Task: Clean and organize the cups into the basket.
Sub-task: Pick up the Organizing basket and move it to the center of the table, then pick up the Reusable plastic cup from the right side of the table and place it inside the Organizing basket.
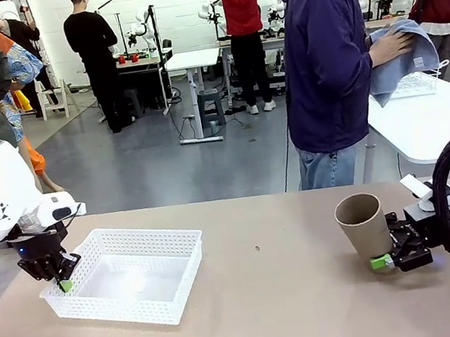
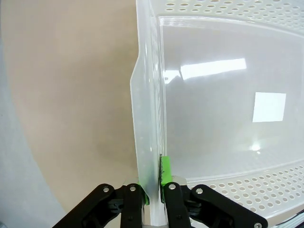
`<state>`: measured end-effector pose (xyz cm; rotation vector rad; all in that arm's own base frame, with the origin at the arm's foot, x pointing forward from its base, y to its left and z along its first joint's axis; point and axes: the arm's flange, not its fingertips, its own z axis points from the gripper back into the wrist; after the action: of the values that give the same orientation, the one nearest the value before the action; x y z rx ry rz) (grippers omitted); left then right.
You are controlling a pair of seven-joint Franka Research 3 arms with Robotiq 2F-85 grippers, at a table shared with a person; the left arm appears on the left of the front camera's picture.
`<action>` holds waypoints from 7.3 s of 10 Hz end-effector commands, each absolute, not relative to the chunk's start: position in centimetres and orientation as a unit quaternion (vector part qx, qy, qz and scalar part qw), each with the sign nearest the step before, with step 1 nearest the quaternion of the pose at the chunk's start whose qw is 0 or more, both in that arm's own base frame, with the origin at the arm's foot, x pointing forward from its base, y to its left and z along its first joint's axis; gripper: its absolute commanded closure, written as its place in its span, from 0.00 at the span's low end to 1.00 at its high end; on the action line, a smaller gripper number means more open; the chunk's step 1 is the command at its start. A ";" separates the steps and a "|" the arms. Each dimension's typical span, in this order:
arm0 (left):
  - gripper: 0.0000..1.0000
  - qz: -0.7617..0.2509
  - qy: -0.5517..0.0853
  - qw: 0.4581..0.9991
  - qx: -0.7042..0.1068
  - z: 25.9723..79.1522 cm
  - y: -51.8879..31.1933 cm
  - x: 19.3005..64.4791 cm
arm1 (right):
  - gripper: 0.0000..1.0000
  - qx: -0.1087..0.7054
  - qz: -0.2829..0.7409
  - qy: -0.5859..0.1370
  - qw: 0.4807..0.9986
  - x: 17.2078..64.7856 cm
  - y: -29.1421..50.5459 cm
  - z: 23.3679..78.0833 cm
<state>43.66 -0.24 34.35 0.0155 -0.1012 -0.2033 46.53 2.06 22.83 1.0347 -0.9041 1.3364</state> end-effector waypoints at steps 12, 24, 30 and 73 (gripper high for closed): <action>1.00 -0.024 -0.014 0.999 0.026 33.1 -15.5 46.8 | 0.61 0.455 0.494 -0.528 0.520 41.4 -2.0 38.7; 1.00 -0.044 -0.002 0.999 0.009 30.6 -28.7 50.5 | 0.61 0.455 0.494 -0.528 0.520 41.4 -2.0 38.7; 1.00 -0.085 -0.006 0.996 -0.020 31.9 -27.0 50.0 | 0.61 0.455 0.494 -0.528 0.520 41.4 -2.0 38.7; 1.00 -0.069 -0.020 0.997 -0.011 34.4 -27.2 50.9 | 0.21 0.040 0.633 -0.051 0.771 51.0 30.6 33.8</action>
<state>50.90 -27.34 34.49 -0.0263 -0.0390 -0.1357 50.43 30.75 33.33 0.0284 -0.1334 1.3697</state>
